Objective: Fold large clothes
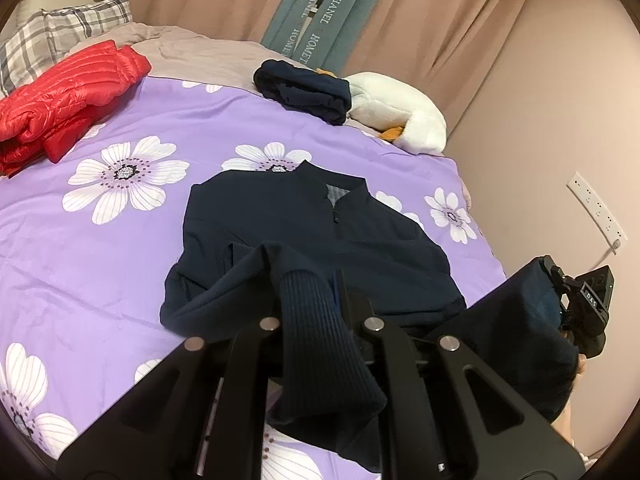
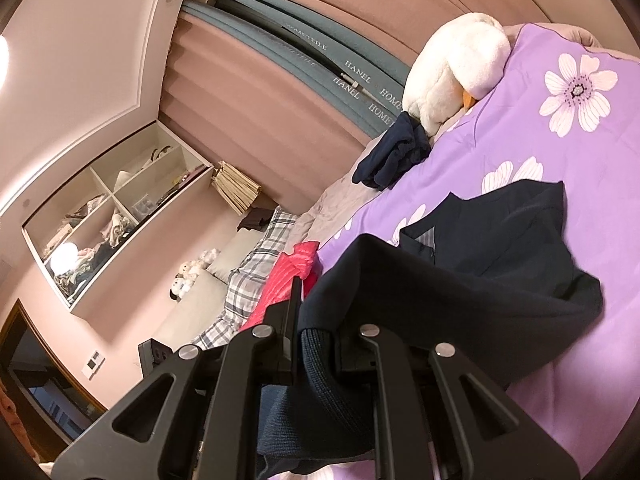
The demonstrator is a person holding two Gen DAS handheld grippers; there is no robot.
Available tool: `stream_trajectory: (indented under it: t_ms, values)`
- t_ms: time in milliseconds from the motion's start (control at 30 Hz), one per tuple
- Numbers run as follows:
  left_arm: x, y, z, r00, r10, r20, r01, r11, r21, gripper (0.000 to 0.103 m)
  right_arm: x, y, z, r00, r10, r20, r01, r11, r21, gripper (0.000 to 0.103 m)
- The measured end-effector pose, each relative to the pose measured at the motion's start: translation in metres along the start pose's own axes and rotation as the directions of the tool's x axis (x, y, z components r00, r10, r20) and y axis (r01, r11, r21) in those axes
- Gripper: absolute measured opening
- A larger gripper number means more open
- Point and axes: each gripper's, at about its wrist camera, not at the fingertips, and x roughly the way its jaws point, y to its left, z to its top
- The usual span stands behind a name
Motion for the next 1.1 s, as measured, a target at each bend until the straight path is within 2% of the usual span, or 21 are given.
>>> stream_trajectory:
  t_ms: [633,1100]
  values:
    - [0.049,0.026,0.032,0.998,0.064,-0.022,-0.064,0.998,-0.017,0.010,0.049,-0.029,0.035,0.996,-0.092,0.010,0.092,0.996,-0.001,0.012]
    - [0.097,0.057,0.059,0.991,0.125,-0.042,-0.127,0.990,-0.059,0.010,0.083,-0.058,0.055,0.982,-0.186,0.007,0.186,0.982,-0.017,0.012]
